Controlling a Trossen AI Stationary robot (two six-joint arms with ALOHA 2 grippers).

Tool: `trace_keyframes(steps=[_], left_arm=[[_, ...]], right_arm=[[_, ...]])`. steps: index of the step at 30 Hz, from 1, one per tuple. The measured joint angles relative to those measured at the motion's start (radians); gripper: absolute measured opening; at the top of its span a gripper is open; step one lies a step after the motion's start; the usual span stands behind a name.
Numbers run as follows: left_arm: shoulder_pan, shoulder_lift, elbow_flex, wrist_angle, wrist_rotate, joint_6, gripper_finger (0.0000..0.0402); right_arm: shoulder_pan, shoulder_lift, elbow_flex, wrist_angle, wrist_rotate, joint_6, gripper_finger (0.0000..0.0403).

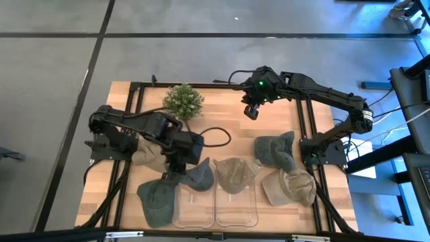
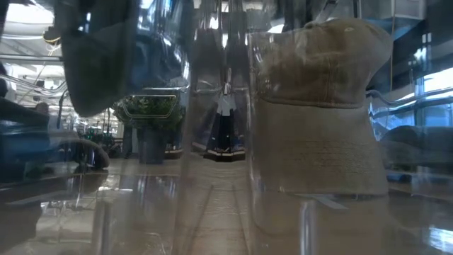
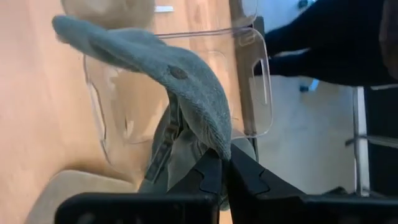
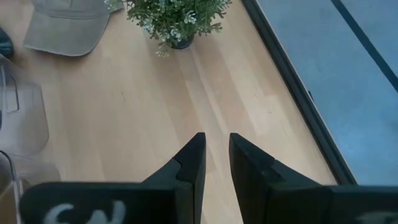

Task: Pick & Place hat
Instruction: Put the top black cap into the left transparent bin

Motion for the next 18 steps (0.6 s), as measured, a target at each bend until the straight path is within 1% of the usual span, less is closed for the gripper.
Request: trace_keyframes(steps=[5, 11, 18], left_arm=[[0.014, 0.069, 0.016, -0.085, 0.0, 0.081, 0.0004], [0.032, 0.104, 0.016, -0.082, -0.004, 0.137, 0.0004], [0.068, 0.108, 0.016, -0.081, -0.01, 0.141, 0.001]], right_arm=[[0.0, 0.0, 0.0, 0.0, 0.0, 0.022, 0.0072], [0.0, 0.0, 0.0, 0.0, 0.0, 0.027, 0.0072], [0.001, 0.0, 0.0, -0.001, 0.0, 0.045, 0.0072]])
